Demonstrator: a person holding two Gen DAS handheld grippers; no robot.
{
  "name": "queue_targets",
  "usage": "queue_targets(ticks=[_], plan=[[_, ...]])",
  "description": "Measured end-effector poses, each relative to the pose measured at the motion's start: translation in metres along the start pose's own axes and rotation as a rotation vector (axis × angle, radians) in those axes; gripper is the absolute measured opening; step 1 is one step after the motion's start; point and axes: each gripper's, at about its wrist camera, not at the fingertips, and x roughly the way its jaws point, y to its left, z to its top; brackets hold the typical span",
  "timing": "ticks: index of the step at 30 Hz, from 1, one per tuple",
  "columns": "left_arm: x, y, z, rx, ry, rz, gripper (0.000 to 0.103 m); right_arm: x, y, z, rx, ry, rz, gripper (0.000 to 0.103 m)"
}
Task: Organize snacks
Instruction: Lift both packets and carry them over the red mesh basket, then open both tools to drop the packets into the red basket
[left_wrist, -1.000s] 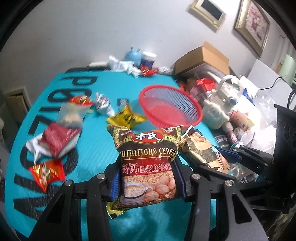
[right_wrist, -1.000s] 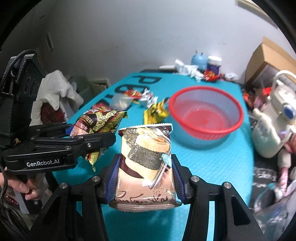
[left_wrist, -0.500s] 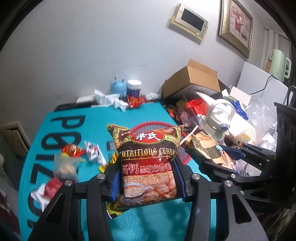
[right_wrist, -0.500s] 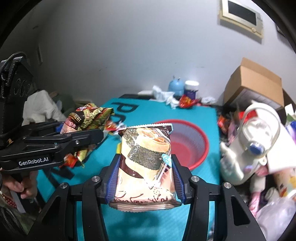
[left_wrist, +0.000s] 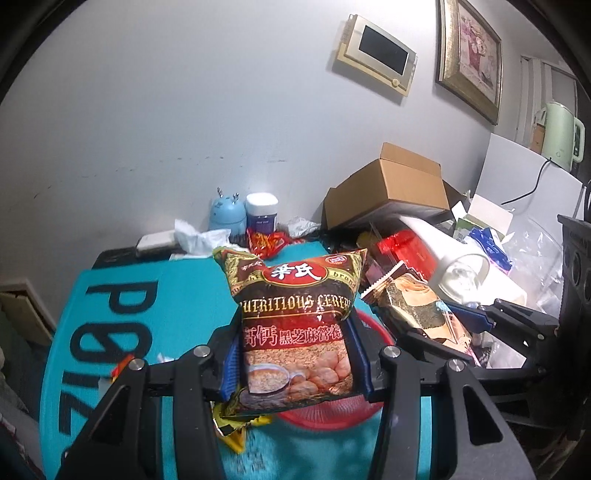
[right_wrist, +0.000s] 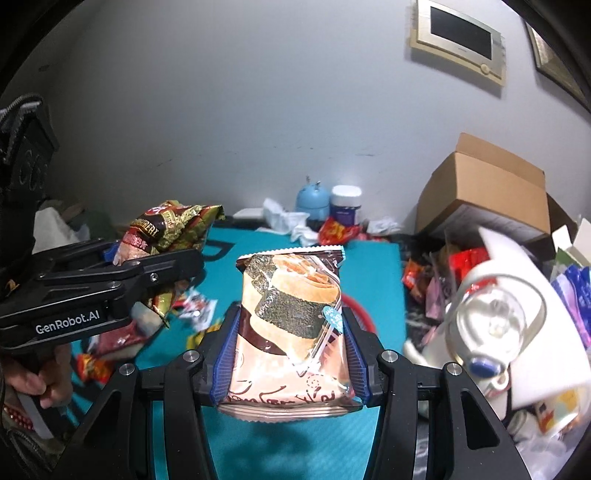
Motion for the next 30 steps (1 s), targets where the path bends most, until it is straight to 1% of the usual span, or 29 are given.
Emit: queue_targets(ticks=[6, 10, 15, 19, 22, 25, 28, 30], plan=[[0.032, -0.001, 0.009, 0.016, 0.029, -0.001, 0.047, 0.027, -0.012, 0.007, 0.032, 0.011, -0.064, 0.051], [0.056, 0.002, 0.009, 0.018, 0.059, 0.004, 0.047, 0.045, -0.019, 0.006, 0.049, 0.033, -0.081, 0.051], [0.088, 0.01, 0.004, 0.004, 0.115, 0.006, 0.047, 0.067, -0.029, 0.0, 0.078, 0.069, -0.099, 0.051], [0.109, 0.011, -0.003, 0.018, 0.166, 0.03, 0.047, 0.084, -0.035, -0.007, 0.089, 0.103, -0.11, 0.051], [0.122, 0.012, -0.01, 0.013, 0.2, 0.027, 0.047, 0.091, -0.038, -0.012, 0.094, 0.12, -0.124, 0.051], [0.132, 0.013, -0.015, 0.001, 0.226, 0.013, 0.047, 0.098, -0.041, -0.016, 0.106, 0.139, -0.119, 0.051], [0.138, 0.011, -0.017, 0.009, 0.235, -0.005, 0.047, 0.101, -0.042, -0.018, 0.115, 0.152, -0.113, 0.052], [0.139, 0.009, -0.017, 0.025, 0.238, 0.001, 0.047, 0.1, -0.042, -0.019, 0.123, 0.149, -0.123, 0.053]])
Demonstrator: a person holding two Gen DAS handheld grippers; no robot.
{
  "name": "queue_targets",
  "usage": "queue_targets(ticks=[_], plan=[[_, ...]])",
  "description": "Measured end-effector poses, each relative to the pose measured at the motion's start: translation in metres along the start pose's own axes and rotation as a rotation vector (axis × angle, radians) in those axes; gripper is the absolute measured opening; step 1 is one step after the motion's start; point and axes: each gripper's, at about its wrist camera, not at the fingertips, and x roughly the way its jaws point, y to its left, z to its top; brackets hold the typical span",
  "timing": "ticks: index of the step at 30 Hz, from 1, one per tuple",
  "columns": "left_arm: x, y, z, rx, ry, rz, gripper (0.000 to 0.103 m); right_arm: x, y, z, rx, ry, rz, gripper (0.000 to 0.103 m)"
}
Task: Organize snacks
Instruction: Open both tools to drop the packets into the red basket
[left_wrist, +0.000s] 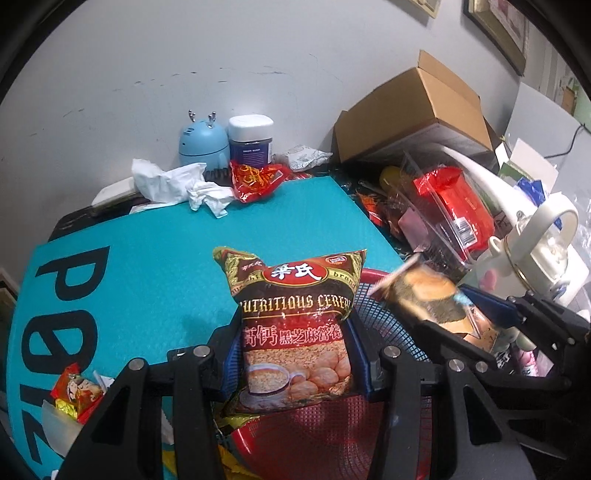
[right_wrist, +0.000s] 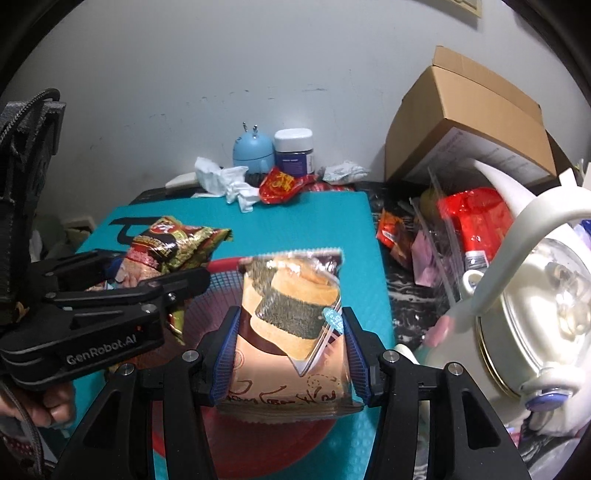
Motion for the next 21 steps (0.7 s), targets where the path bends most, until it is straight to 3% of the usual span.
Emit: queue_targets(ticks=[2, 5, 10, 21], plan=[[0.001, -0.002, 0.001, 0.008, 0.003, 0.014, 0.048, -0.002, -0.001, 0.001, 0.006, 0.003, -0.006, 0.054], [0.003, -0.002, 0.003, 0.004, 0.018, 0.039, 0.055, -0.007, -0.004, 0.001, 0.024, -0.005, -0.018, 0.067], [-0.008, -0.005, 0.007, 0.012, -0.011, 0.084, 0.059, -0.01, -0.004, 0.002, 0.028, 0.001, -0.04, 0.068], [-0.055, -0.008, 0.01, 0.007, -0.072, 0.082, 0.06, -0.048, 0.008, 0.009, -0.001, -0.065, -0.032, 0.068]])
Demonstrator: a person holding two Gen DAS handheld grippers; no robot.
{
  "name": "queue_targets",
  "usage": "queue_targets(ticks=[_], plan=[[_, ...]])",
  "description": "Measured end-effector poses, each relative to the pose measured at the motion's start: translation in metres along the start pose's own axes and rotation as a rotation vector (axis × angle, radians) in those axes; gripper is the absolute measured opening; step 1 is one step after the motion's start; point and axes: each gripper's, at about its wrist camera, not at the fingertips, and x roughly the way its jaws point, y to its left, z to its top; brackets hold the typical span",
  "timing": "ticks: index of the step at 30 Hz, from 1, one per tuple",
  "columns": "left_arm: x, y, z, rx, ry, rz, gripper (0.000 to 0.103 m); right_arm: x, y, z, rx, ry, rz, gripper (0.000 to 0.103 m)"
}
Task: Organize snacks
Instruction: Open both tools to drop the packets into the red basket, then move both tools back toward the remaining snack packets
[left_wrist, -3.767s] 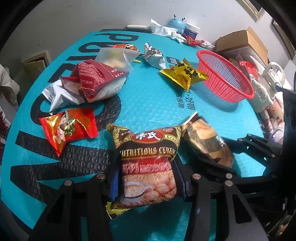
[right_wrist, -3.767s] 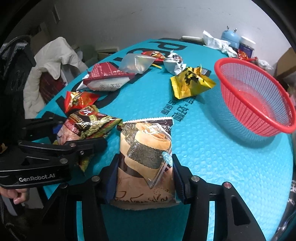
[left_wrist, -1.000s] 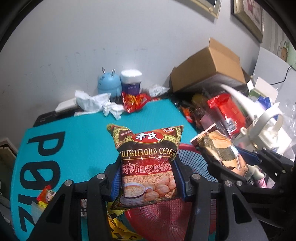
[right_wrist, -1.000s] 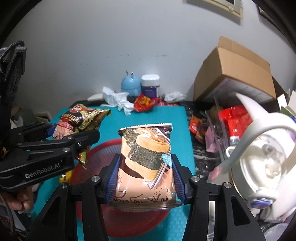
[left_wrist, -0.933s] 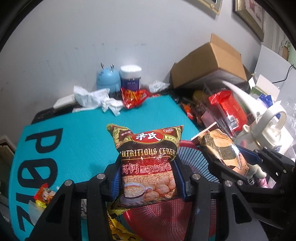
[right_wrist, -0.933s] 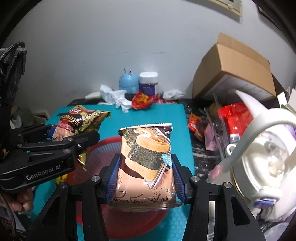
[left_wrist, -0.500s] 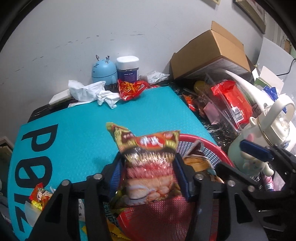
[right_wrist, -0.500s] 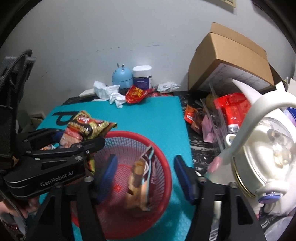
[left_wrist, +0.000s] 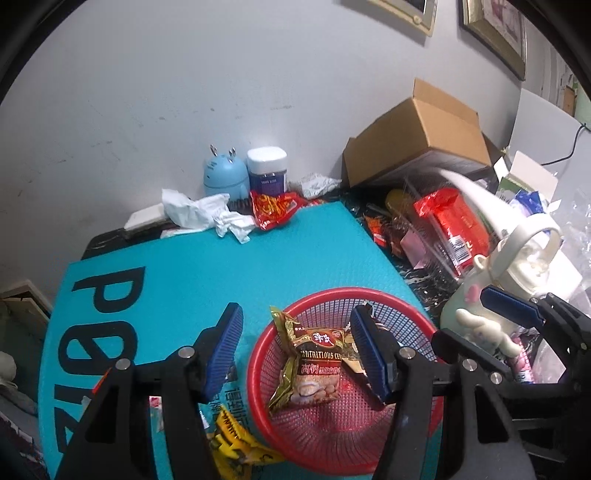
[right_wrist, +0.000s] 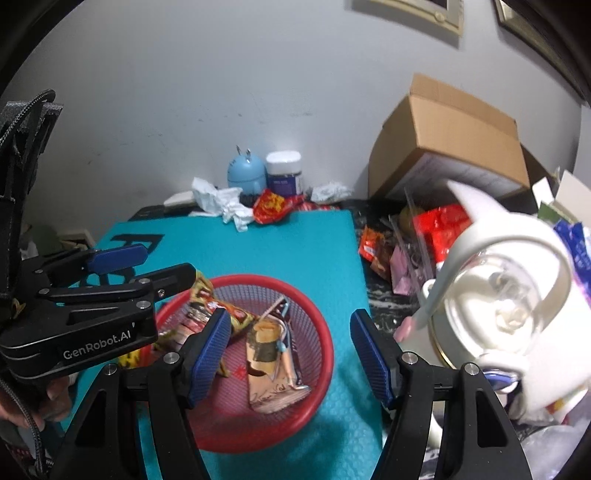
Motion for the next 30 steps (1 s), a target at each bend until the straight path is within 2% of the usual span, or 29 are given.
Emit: queue_targets(ticks=[17, 30], plan=[[-0.102, 0.017, -0.018, -0.048, -0.14, 0.069, 0.06, -0.077, 0.049, 0.004, -0.11, -0.133, 0.062, 0.068], [-0.161, 0.023, -0.055, -0.076, -0.188, 0.133, 0.06, -0.117, 0.08, -0.018, -0.166, -0.161, 0.148, 0.068]])
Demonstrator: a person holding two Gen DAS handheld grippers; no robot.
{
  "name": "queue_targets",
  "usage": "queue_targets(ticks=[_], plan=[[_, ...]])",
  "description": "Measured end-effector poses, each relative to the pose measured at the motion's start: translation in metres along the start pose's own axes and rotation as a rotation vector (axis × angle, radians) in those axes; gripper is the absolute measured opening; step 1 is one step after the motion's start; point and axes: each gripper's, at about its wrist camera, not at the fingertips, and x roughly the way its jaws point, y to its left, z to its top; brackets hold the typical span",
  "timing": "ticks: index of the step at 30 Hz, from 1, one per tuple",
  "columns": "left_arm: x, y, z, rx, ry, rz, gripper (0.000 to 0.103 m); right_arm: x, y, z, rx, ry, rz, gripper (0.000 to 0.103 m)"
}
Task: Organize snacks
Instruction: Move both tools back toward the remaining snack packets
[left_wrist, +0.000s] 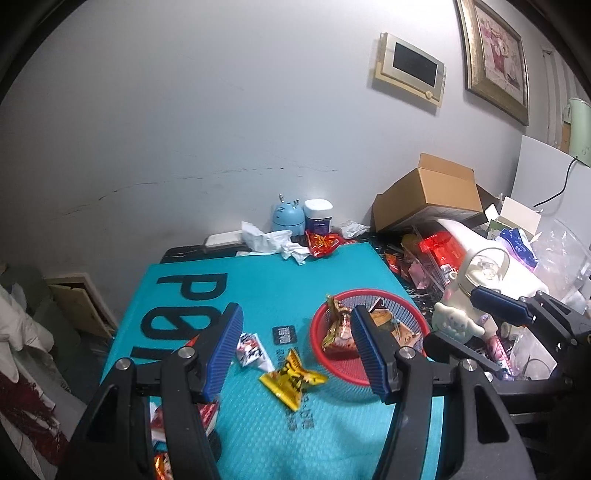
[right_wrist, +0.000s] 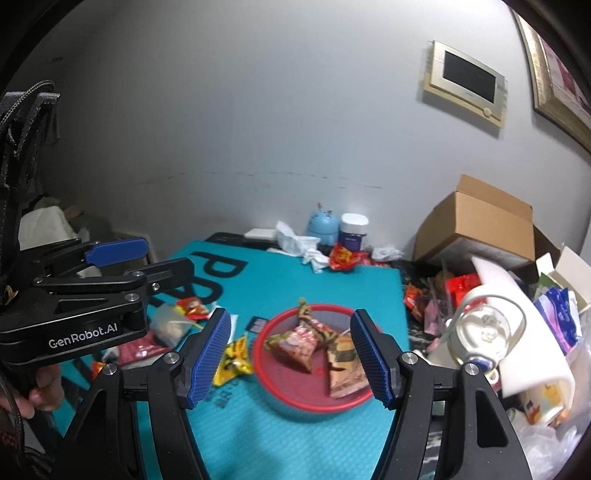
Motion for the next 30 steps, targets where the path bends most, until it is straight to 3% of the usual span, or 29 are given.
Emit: queue_targets(ticks=[13, 30], plan=[[-0.038, 0.023, -0.045, -0.057, 0.01, 0.068, 0.06, -0.005, 0.04, -0.026, -0.044, 0.047, 0.109, 0.068], [-0.062, 0.082, -0.1, -0.172, 0.088, 0.197, 0.06, 0.022, 0.113, -0.053, -0.142, 0.14, 0.334, 0.068]])
